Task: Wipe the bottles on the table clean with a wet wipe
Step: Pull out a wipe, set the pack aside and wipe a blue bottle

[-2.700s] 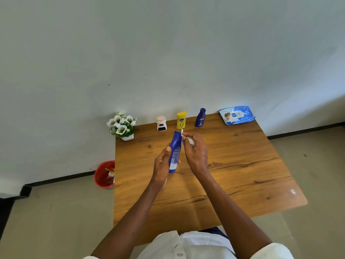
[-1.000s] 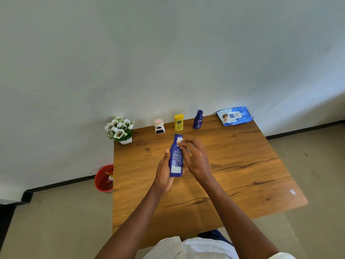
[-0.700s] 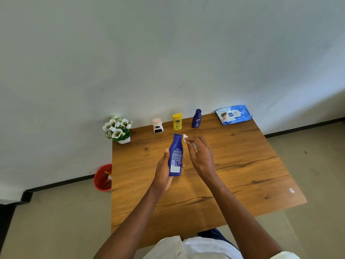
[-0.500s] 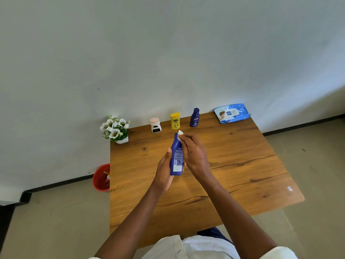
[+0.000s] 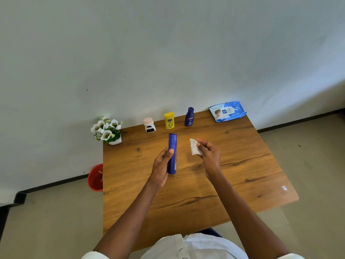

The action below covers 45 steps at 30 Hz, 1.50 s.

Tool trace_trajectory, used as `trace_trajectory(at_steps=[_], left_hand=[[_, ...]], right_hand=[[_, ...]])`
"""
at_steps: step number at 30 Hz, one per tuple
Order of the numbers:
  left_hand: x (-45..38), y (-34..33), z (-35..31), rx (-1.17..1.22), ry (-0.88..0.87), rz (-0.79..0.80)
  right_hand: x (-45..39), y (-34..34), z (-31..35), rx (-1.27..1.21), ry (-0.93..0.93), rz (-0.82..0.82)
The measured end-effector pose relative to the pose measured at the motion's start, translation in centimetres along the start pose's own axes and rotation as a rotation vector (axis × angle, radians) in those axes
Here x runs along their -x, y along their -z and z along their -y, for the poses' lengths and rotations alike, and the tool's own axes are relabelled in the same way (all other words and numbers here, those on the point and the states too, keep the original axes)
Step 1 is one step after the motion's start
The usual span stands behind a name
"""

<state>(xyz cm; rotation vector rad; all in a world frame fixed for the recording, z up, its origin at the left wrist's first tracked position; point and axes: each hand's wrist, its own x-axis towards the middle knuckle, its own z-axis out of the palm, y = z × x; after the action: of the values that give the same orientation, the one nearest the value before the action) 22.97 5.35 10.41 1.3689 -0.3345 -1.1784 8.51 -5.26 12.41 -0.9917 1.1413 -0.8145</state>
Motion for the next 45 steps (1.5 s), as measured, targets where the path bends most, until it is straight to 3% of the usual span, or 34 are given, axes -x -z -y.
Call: trace_trajectory(at_steps=[6,11,14,19,22,27,33,40,45], left_hand=[[-1.9,-2.4,-0.1,-0.197,-0.046,-0.034],[-2.9,-3.4,-0.4,-0.316,-0.053,0.102],[-3.8,-3.5,-0.6,-0.229,0.015,0.141],[-5.2,-3.2,-1.4,0.055,0.157,0.01],[-6.0,-2.4,-1.8,0.175,0.162,-0.063],[-6.1,-1.5,-2.6,0.347,0.153,-0.033],[-6.0,-2.5,-3.0,0.324,0.073,0.056],[-6.7,-3.4,-2.8,0.425,0.129,0.159],[-7.6,-4.6,-2.4,0.29,0.104,0.151]], right_hand=[[-1.5,0.2,1.3,-0.069,-0.076,0.135],[-3.2,-0.4,1.9,0.017,-0.011,0.165],[-4.2,-0.6,2.2,0.116,0.029,0.176],[-4.9,-0.1,3.1,0.063,0.014,0.28],[-5.2,1.1,3.2,-0.084,-0.062,0.215],[-5.5,2.8,3.0,-0.17,-0.119,0.096],[-5.7,3.7,2.4,-0.165,-0.141,0.09],[-5.6,4.1,2.5,-0.165,-0.15,0.092],[-5.9,5.2,2.5,-0.201,-0.154,0.078]])
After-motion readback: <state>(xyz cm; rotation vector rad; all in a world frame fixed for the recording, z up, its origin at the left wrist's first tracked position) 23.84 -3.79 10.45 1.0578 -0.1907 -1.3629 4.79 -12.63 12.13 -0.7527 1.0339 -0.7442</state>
